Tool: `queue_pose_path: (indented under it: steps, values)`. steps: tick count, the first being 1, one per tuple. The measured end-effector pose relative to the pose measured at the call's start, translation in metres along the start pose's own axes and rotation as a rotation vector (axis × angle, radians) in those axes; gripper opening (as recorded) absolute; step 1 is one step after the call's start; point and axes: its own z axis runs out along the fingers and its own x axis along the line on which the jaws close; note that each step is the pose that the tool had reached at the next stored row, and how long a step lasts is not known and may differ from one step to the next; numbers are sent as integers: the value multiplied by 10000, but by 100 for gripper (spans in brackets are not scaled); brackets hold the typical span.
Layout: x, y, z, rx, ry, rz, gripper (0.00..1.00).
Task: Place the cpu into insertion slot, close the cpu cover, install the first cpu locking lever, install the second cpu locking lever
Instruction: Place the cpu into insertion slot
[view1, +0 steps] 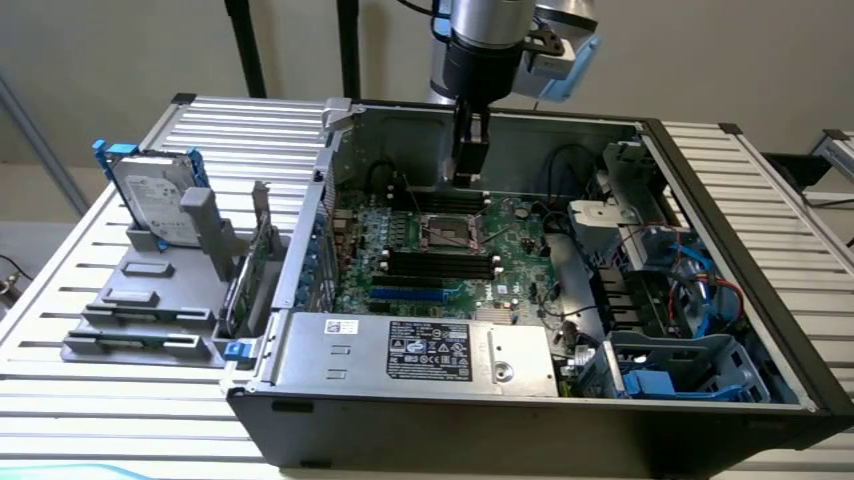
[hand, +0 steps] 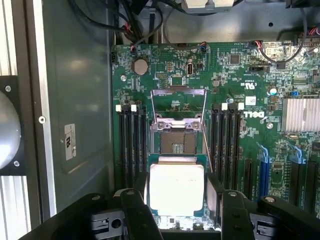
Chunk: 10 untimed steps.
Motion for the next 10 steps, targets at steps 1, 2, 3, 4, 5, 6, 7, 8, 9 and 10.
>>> queue_pose_path:
  steps: [1,2,3,4,5,6,7,8,9,10]
  values:
    - [-1,0,18,0,-1,0,55]
    - [-3,1,36,0,-1,1,55]
    - [-4,1,54,0,-1,1,55]
    - [-5,2,73,0,0,2,55]
    - [-7,2,91,0,0,2,55]
    - [-8,2,108,1,-1,2,55]
    - [-9,3,126,0,-1,2,55]
    - [-11,3,144,1,-2,2,55]
    - [-12,3,162,0,-1,2,55]
    - [-13,4,181,0,0,2,55]
